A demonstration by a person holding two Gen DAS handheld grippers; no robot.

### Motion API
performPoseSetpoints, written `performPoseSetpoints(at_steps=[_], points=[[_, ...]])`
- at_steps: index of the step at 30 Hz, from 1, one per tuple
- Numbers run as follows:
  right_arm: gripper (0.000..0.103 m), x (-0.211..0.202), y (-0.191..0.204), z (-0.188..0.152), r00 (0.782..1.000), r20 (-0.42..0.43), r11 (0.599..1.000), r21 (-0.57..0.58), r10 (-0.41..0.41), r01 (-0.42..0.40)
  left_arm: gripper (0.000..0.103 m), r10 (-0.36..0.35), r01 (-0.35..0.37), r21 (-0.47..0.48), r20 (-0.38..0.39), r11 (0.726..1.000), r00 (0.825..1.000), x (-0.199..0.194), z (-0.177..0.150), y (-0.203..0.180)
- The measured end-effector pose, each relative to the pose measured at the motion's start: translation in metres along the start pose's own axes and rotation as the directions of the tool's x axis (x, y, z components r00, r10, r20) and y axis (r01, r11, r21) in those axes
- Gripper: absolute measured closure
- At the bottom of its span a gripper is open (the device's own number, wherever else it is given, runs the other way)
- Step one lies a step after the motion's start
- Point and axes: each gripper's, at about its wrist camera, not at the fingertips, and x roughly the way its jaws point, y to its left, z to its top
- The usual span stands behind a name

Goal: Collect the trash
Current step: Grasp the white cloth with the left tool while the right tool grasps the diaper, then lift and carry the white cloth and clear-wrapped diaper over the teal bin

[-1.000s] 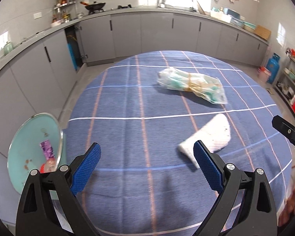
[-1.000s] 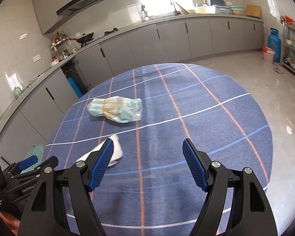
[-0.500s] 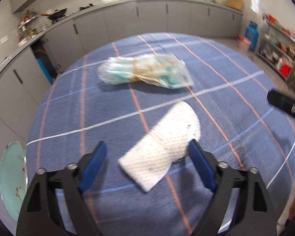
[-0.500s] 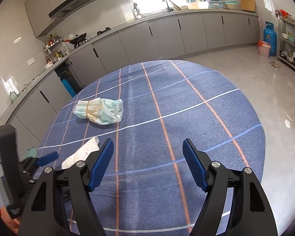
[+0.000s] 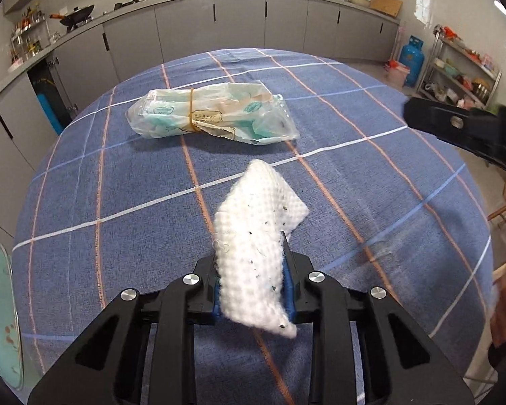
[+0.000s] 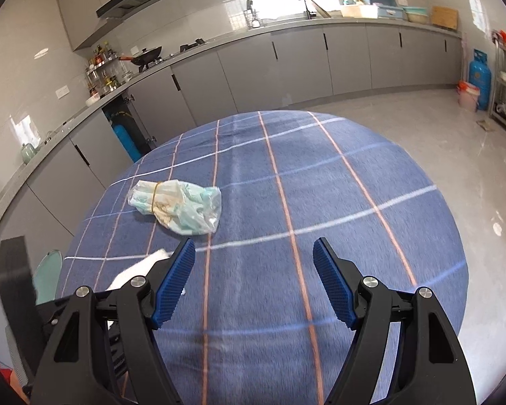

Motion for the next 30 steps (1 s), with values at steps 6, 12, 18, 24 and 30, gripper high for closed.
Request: performPoseSetpoints(at_steps=[6,12,18,24,30], points=[[0.031,0.026,0.026,0.026,0.996,0.003,0.991,-0.105,0.085,-0.084,0.076,0.082,-0.076,-0.132,0.039,0.988,0.996,-0.031,-0.004,0.044],[0.031,0.084,0.061,0.048,0.98,-0.094,0.958,-0.216,0.175,-0.191,0.076,0.211,-0.194,-0.256,0.042,0.947,0.977,-0.056,-0.002,0.094],[0.031,0.121,0.095,0.053,0.96,-0.196,0.91,-0.325,0.2,-0.256,0.076,0.267,-0.243,-0.3,0.042,0.923,0.963,-0.065,0.002,0.12],[0.031,0.15,0.107,0.043,0.96,-0.257,0.886,-0.411,0.113,-0.215,0.076,0.265,-0.241,-0.312,0.038,0.919,0.963,-0.062,0.005,0.128],[0.055,0.161,0.113,0.035,0.972,-0.235,0.886,-0.448,0.016,-0.123,0.076,0.242,-0.22,-0.317,0.03,0.922,0.97,-0.055,0.003,0.127]])
